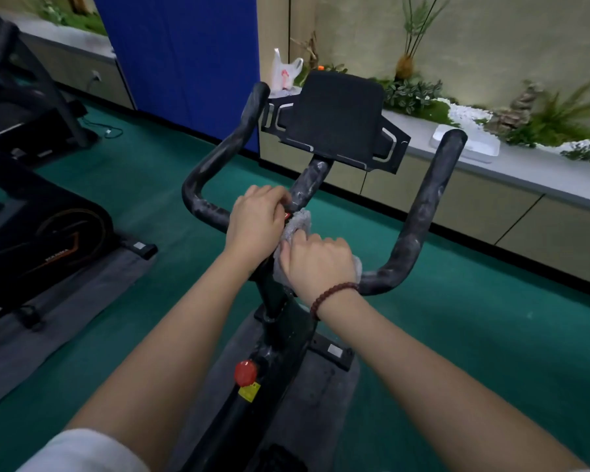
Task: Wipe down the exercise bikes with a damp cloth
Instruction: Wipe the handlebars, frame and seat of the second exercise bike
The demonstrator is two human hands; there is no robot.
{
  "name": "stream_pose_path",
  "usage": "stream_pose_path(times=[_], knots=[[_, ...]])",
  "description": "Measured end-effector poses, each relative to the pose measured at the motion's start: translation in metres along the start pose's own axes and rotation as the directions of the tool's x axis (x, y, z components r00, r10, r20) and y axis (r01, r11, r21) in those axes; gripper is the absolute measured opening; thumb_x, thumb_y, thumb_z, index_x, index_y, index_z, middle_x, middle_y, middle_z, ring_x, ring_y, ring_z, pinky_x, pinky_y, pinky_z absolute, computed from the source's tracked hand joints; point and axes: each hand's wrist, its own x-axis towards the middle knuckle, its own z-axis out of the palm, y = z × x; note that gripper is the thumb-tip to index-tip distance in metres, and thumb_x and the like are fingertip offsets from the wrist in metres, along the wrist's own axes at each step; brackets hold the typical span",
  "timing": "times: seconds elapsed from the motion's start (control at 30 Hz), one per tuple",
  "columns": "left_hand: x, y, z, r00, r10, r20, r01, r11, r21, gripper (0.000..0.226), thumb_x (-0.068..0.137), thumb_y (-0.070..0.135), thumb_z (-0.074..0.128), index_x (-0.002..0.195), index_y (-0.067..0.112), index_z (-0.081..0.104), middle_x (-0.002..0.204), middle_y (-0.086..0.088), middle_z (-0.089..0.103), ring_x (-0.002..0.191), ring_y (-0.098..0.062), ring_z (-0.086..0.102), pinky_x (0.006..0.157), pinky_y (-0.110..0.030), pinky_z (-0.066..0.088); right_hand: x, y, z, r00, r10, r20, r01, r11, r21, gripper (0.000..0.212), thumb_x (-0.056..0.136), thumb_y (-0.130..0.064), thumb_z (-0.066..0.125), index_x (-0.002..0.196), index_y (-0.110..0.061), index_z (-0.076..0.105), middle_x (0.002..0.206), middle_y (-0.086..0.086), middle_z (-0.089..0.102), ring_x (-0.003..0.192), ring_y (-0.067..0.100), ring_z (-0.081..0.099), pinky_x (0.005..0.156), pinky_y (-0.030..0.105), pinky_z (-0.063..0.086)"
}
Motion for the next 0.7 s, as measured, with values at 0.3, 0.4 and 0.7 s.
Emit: stream_pose_path(times=[0.3,0.4,0.7], knots=[[0.000,0.003,0.000,0.999,-0.036,0.035,0.035,0.999,0.022,0.025,0.081,0.001,0.041,0.088,0.008,0.065,0.089,-0.009,0.062,0.090,-0.027,0.049,0.079,-0.042,0.042,-0.017,0.039,0.005,0.975,-0.205,-0.082,0.214,0.968,0.132,0.043,0.098,-0.037,0.023,0.098,-0.010,0.057,0.086,0.007,0.066,0.065,0.025,0.051,0.064,0.032,0.028],[0.000,0.003,0.000,0.999,-0.048,0.026,0.047,0.998,0.044,0.026,0.083,0.001,0.042,0.090,0.010,0.065,0.091,-0.007,0.062,0.093,-0.025,0.049,0.079,-0.038,0.041,-0.029,0.071,0.009,0.970,-0.205,-0.132,0.218,0.972,0.088,0.045,0.094,-0.038,0.021,0.069,-0.017,0.051,0.063,0.003,0.062,0.055,0.021,0.044,0.070,0.032,0.037],[-0.001,0.004,0.003,0.998,-0.063,-0.015,0.064,0.995,0.072,0.023,0.083,0.003,0.043,0.088,0.010,0.064,0.091,-0.005,0.063,0.093,-0.027,0.049,0.077,-0.040,0.042,-0.024,0.046,0.028,0.906,-0.200,-0.373,0.163,0.978,-0.128,0.030,0.077,-0.035,0.048,0.051,-0.020,0.046,0.041,-0.002,0.051,0.035,0.017,0.044,0.049,0.026,0.029]])
